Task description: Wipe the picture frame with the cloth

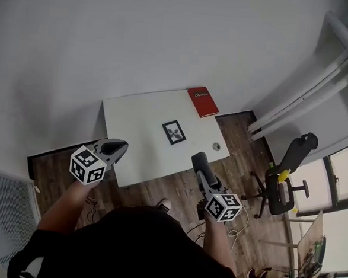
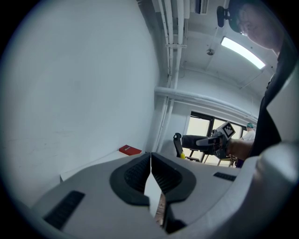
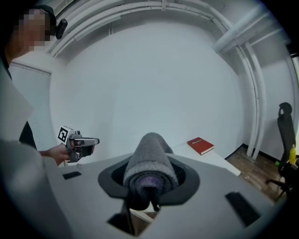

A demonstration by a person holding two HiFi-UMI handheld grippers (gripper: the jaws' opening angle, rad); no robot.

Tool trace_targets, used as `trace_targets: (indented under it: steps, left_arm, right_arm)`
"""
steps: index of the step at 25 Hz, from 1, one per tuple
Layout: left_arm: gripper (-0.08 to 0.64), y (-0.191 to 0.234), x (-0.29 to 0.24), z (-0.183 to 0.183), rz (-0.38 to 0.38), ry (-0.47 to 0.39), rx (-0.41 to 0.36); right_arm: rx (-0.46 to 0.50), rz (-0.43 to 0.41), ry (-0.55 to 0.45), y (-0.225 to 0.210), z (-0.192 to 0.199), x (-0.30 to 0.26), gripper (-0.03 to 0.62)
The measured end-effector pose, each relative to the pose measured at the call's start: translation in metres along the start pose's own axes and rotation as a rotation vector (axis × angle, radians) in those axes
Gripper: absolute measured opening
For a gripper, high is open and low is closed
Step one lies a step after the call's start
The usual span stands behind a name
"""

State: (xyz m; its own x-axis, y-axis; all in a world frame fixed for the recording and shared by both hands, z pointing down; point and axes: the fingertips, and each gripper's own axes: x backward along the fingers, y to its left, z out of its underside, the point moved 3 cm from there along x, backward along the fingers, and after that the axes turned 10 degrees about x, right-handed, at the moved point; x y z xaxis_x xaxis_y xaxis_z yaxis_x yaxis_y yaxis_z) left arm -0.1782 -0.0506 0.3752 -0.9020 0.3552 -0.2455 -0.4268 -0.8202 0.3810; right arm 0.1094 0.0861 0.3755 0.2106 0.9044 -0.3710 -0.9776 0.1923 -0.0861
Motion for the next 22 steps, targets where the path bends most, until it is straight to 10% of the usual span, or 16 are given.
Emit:
trace_targets:
  steps: [22]
  left_arm:
    - [0.011,0.039,-0.104,-0.034,-0.16,-0.01,0.038]
  right_arm:
    - [0.024,-0.153,0.03,-0.121,-0.029,-0.122,0.114]
